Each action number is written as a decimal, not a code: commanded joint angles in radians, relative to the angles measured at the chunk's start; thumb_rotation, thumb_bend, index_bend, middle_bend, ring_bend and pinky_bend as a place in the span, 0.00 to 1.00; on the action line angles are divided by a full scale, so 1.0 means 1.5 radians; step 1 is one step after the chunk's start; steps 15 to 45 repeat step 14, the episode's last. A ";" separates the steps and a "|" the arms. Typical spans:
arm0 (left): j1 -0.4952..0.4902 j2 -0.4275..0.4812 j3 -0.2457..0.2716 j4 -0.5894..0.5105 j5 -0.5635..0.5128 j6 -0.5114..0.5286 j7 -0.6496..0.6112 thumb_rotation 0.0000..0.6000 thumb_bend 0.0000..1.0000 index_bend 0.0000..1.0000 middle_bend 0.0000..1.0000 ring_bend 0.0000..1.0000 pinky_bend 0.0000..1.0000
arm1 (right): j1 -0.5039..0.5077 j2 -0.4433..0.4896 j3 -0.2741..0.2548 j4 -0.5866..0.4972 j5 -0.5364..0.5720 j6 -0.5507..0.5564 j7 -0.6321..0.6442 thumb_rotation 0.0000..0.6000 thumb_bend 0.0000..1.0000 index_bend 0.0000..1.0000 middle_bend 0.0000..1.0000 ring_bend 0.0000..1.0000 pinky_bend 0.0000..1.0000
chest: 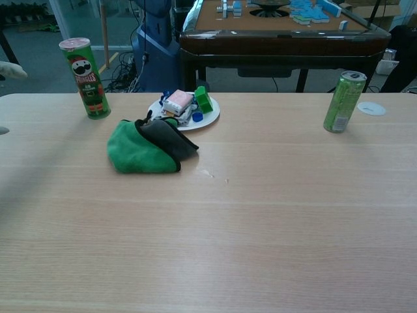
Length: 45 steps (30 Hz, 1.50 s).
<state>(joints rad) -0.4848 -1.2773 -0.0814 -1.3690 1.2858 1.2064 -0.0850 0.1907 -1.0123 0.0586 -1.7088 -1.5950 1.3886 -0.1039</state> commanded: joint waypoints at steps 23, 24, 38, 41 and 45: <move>0.210 0.057 0.057 -0.149 0.056 0.260 0.082 1.00 0.18 0.15 0.06 0.10 0.32 | 0.018 -0.019 -0.017 0.026 -0.045 -0.007 0.029 1.00 0.18 0.23 0.23 0.17 0.24; 0.210 0.057 0.057 -0.149 0.056 0.260 0.082 1.00 0.18 0.15 0.06 0.10 0.32 | 0.018 -0.019 -0.017 0.026 -0.045 -0.007 0.029 1.00 0.18 0.23 0.23 0.17 0.24; 0.210 0.057 0.057 -0.149 0.056 0.260 0.082 1.00 0.18 0.15 0.06 0.10 0.32 | 0.018 -0.019 -0.017 0.026 -0.045 -0.007 0.029 1.00 0.18 0.23 0.23 0.17 0.24; 0.210 0.057 0.057 -0.149 0.056 0.260 0.082 1.00 0.18 0.15 0.06 0.10 0.32 | 0.018 -0.019 -0.017 0.026 -0.045 -0.007 0.029 1.00 0.18 0.23 0.23 0.17 0.24; 0.210 0.057 0.057 -0.149 0.056 0.260 0.082 1.00 0.18 0.15 0.06 0.10 0.32 | 0.018 -0.019 -0.017 0.026 -0.045 -0.007 0.029 1.00 0.18 0.23 0.23 0.17 0.24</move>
